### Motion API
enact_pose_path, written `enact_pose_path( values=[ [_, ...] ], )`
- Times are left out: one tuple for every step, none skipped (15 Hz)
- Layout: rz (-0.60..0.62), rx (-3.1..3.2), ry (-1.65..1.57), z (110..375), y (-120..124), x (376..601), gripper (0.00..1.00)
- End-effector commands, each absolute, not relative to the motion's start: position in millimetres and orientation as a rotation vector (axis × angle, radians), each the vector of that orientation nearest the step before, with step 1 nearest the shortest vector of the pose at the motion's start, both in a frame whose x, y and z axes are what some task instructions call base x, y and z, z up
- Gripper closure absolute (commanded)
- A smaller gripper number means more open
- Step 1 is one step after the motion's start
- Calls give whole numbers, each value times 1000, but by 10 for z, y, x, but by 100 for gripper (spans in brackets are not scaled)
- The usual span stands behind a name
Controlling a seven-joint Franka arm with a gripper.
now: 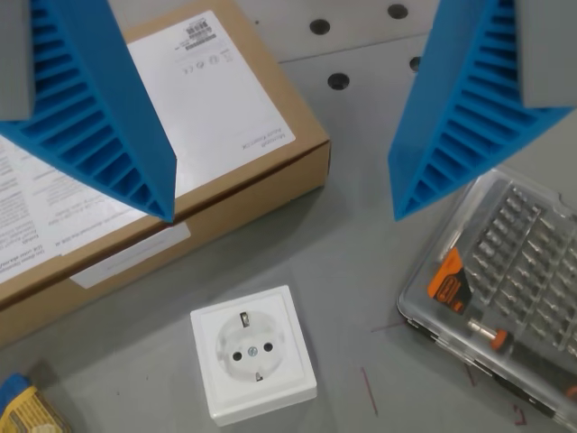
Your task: Move above the white socket
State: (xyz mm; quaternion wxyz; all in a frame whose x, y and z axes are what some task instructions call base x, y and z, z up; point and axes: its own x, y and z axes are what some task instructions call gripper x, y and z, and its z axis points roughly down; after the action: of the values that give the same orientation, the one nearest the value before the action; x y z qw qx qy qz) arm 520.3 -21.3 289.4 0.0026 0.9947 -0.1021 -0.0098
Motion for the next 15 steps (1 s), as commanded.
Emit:
enact_pose_path(
  values=[
    [34,3140,-198,2792,-277,5225,0],
    [34,3141,-189,2767,-285,5229,0],
    [33,3142,-178,2741,-293,5233,0],
    [36,3143,-171,2715,-300,5236,0],
    [40,3143,-160,2688,-308,5240,0],
    [40,3144,-145,2659,-316,5243,0],
    [42,3145,-136,2630,-324,5247,0],
    [44,3145,-126,2599,-332,5251,0],
    [48,3146,-116,2566,-340,5256,0],
    [49,3146,-109,2532,-349,5261,0],
    [50,3147,-99,2498,-358,5266,0],
    [55,3148,-87,2463,-367,5271,0],
    [59,3148,-78,2428,-377,5277,0],
    [60,3149,-64,2393,-386,5283,0],
    [62,3149,-54,2358,-395,5289,0]
  ],
)
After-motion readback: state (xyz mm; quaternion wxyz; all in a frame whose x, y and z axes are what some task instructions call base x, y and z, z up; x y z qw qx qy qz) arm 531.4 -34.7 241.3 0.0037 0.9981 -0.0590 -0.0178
